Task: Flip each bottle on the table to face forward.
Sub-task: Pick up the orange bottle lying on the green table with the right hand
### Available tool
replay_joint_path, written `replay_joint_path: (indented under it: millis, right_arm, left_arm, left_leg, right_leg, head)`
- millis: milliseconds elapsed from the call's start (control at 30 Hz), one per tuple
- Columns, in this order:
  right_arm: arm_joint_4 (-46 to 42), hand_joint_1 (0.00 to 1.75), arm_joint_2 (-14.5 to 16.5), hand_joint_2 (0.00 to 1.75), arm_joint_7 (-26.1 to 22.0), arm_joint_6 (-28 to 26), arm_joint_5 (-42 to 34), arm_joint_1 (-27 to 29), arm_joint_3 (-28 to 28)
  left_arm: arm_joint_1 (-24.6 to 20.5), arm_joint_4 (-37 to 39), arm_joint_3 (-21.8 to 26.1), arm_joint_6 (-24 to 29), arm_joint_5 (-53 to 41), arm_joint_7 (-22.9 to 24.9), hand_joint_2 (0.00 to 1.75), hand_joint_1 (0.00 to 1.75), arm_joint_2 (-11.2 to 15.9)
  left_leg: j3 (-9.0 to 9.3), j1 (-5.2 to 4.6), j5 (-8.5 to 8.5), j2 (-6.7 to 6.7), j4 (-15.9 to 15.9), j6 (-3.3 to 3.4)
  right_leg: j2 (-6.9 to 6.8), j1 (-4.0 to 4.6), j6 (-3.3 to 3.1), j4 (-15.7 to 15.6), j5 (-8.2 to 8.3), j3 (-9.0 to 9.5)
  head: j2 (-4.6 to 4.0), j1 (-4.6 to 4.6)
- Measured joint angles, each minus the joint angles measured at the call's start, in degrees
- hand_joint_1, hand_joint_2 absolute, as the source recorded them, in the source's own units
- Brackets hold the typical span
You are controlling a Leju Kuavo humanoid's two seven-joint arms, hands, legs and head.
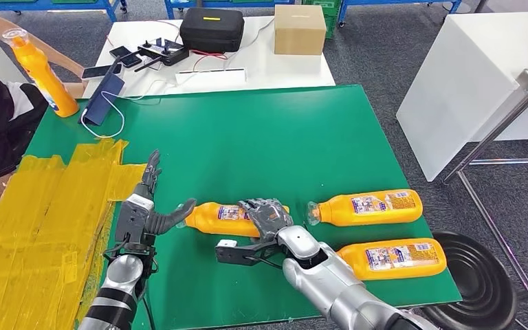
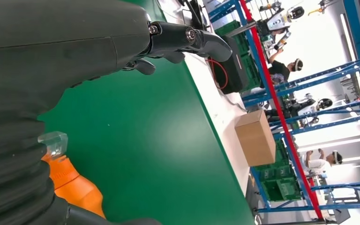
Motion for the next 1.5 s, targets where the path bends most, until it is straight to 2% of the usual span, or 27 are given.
replay_joint_path:
  millis: [233,400,567,733,867,1033,1267,1500]
  right_arm:
    - [0.56,1.75,0.00,1.75,0.09,-0.98,-0.67,-0.42,-0.03]
    - [-2.03,1.75,0.25,1.75,2.42,-11.90,-1.13,2.62,-2.31]
    - [-7.08,1.75,0.30,1.75,3.24,-15.70,-0.48,6.01,-4.82]
    - [-17.70,1.75,1.27,1.75,-3.88,-29.56,-1.44,11.98,-9.77]
    - [-26.18,1.75,2.79,1.75,-9.96,-33.66,-4.36,16.63,-13.88]
    - [-31.23,1.75,4.67,1.75,-18.81,-35.48,-10.61,19.52,-16.43]
    - [-33.38,1.75,5.92,1.75,-20.79,-35.53,-12.12,20.67,-17.43]
    - [-33.40,1.75,7.34,1.75,-24.45,-35.40,-14.37,20.82,-17.58]
  left_arm:
    - [-0.30,0.59,-0.35,0.01,0.28,-0.21,1.75,0.00,0.00]
    - [0.27,0.21,-0.38,-0.24,0.37,-0.30,1.75,0.00,0.01]
    - [1.03,-0.62,-0.39,-0.83,0.50,-0.32,1.75,0.00,0.01]
    - [2.45,-2.18,-0.59,-6.35,3.70,-1.15,1.75,0.00,-0.01]
    - [2.99,-2.66,-1.79,-12.08,6.68,-1.73,1.75,0.00,-0.13]
    - [2.56,-2.43,-3.88,-22.46,15.47,-1.89,1.75,0.00,-0.27]
    - [1.88,-1.81,-5.40,-25.44,18.19,-1.89,1.75,0.00,-0.31]
    - [0.65,-1.21,-7.87,-34.30,27.92,-1.49,1.75,0.00,-0.31]
  left_leg:
    - [0.03,0.00,0.01,-0.01,0.00,0.00]
    - [-0.18,0.00,0.03,-0.04,0.00,0.02]
    - [-0.48,0.00,0.02,-0.04,0.01,0.01]
    - [-0.88,0.01,0.02,-0.07,0.01,0.01]
    - [-1.03,0.00,0.02,-0.08,0.01,0.01]
    - [-1.02,-0.02,0.02,-0.07,0.01,0.01]
    - [-1.00,0.00,0.02,-0.06,0.01,0.01]
    - [-1.03,0.00,0.02,-0.07,0.01,0.01]
  right_leg:
    - [-0.01,0.00,0.00,0.00,0.00,0.04]
    - [-0.07,-0.01,0.02,0.02,0.01,-0.07]
    - [-0.09,0.00,0.02,0.03,0.01,-0.41]
    - [-0.13,0.01,0.02,0.04,0.00,-0.81]
    - [-0.14,0.01,0.02,0.03,-0.01,-0.94]
    - [-0.12,0.00,0.02,0.03,0.00,-0.95]
    - [-0.12,0.01,0.02,0.03,0.00,-0.95]
    - [-0.13,0.01,0.02,0.03,0.00,-0.95]
  head:
    - [0.00,-0.01]
    - [0.01,0.01]
    - [0.00,-0.01]
    - [0.00,-0.01]
    - [0.00,0.01]
    - [0.00,0.01]
    - [0.01,-0.01]
    - [0.00,-0.01]
